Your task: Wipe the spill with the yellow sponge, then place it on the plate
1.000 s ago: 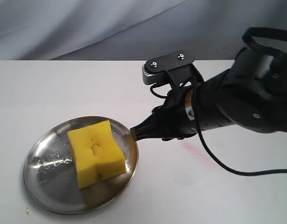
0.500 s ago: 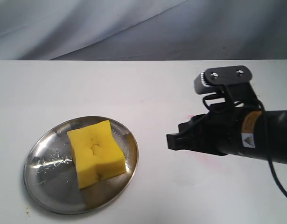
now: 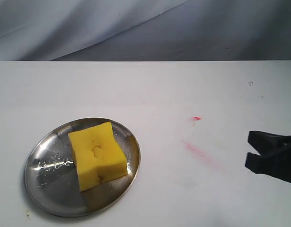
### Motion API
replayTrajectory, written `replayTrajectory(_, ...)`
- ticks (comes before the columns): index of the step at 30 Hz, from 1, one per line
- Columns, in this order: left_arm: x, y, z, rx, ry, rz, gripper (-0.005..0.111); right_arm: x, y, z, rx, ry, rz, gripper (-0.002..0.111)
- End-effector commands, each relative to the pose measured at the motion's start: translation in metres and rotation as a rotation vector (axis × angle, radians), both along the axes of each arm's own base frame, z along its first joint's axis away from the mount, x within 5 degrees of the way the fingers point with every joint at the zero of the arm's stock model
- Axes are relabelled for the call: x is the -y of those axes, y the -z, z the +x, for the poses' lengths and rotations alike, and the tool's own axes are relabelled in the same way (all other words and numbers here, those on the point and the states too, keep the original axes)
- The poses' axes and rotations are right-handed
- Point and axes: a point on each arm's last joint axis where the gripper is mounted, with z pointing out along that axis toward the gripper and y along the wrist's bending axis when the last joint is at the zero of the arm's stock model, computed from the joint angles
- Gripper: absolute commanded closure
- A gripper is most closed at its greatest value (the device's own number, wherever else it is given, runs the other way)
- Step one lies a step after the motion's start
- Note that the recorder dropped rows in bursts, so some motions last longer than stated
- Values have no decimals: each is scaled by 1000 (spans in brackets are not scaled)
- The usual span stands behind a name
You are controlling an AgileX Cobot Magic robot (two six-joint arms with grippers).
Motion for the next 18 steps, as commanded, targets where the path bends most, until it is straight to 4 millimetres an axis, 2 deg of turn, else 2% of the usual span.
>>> replayTrajectory(1,0,-2,0,10,0,-16,107,21,2,-16,112,53,-6,108)
replayTrajectory(7,0,-2,0,10,0,-16,107,50,9,-47,255,173,29,108)
replayTrajectory(8,0,-2,0,10,0,-16,107,54,4,-51,299,199,43,108)
replayTrajectory(18,0,-2,0,10,0,-16,107,70,-3,-81,465,282,-19,108)
